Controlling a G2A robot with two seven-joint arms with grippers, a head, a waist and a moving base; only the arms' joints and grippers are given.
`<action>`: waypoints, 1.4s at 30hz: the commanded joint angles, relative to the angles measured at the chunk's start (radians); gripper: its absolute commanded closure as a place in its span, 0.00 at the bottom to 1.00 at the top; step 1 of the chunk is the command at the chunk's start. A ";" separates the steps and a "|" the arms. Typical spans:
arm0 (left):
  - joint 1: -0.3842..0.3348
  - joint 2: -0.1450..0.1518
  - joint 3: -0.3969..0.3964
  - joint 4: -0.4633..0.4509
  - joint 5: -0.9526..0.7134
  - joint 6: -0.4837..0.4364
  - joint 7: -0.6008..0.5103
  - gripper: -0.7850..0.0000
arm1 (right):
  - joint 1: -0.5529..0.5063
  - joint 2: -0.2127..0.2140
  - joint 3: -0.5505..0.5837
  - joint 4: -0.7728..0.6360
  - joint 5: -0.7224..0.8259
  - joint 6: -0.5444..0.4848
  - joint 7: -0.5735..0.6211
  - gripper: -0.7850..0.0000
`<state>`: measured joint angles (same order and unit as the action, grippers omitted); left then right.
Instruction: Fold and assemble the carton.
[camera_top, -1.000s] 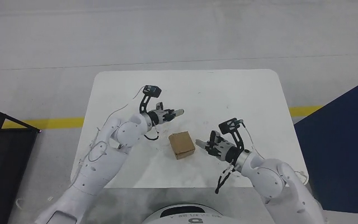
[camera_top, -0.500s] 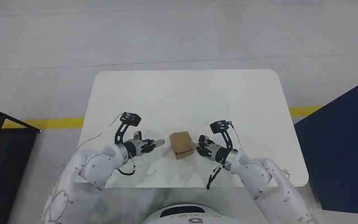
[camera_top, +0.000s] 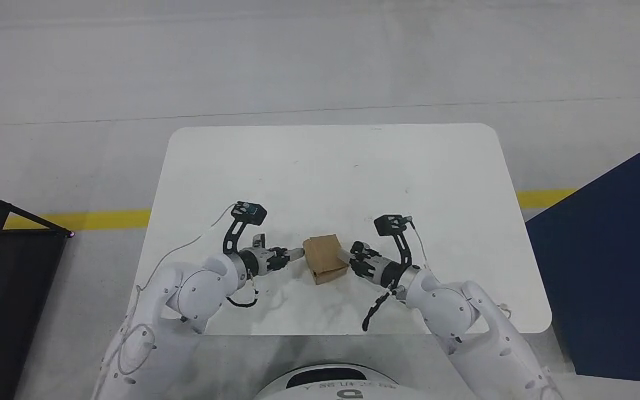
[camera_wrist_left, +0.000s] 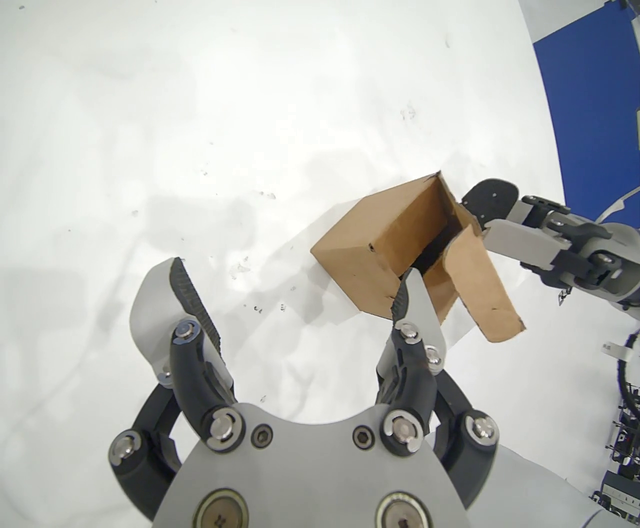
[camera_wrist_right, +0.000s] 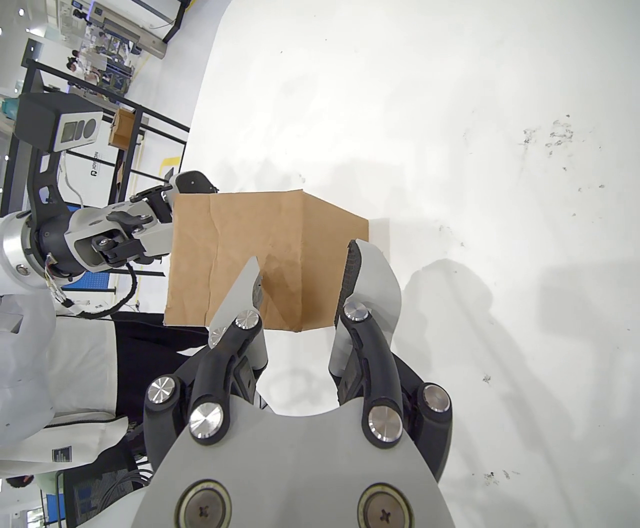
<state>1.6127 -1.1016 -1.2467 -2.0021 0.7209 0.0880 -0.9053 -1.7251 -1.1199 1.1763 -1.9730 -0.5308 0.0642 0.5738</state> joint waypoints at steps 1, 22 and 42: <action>-0.005 0.000 0.005 0.000 -0.007 0.002 -0.002 0.00 | 0.002 0.000 -0.005 0.003 0.001 0.003 0.002 0.56; 0.042 0.013 -0.043 0.008 -0.051 -0.021 0.010 0.00 | 0.033 -0.005 -0.048 0.003 -0.012 0.059 0.006 0.56; -0.070 0.004 0.053 0.106 -0.045 -0.023 0.017 0.00 | 0.032 -0.003 -0.063 -0.012 -0.050 0.089 0.003 0.56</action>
<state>1.5440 -1.0984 -1.1946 -1.8967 0.6727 0.0640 -0.8878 -1.6945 -1.1229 1.1142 -1.9852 -0.5773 0.1508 0.5775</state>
